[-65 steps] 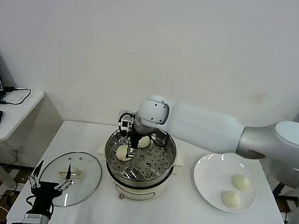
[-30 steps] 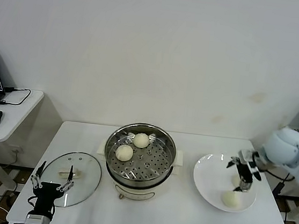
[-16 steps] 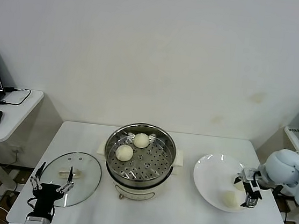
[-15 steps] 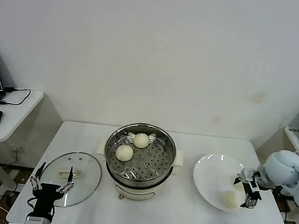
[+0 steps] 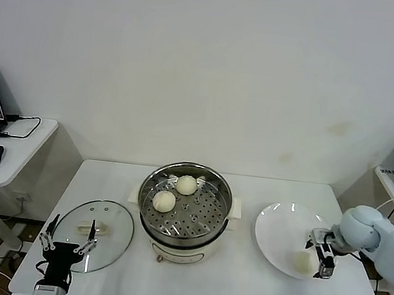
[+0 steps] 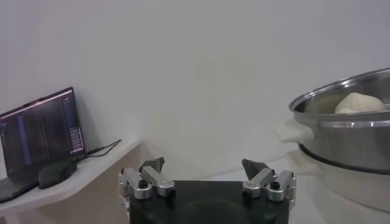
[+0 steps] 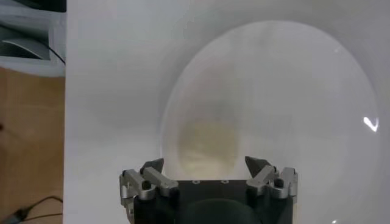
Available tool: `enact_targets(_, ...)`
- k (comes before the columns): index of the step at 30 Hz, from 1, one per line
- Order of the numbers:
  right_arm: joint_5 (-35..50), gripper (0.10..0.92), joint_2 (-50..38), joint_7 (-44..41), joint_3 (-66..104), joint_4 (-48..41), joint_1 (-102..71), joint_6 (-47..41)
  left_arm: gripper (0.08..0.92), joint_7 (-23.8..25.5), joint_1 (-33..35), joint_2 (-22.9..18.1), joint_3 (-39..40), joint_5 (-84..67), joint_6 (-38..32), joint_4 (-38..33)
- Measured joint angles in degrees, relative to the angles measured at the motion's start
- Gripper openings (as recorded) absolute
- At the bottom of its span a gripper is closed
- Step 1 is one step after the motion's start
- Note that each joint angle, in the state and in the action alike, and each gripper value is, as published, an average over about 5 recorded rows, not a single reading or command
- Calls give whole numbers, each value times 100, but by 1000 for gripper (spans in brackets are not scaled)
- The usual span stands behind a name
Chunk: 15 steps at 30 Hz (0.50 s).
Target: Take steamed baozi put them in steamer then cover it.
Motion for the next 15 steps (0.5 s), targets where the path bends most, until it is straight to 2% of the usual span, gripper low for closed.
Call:
enact_targets(6, -21, 788, 140, 23, 46, -137, -59, -9, 823, 0, -15, 5, -3, 0, 1, 11)
enact_targets(15, -46, 615, 199, -1, 92, -211, -109, -17, 823, -1, -12, -15, -3, 0, 1, 17)
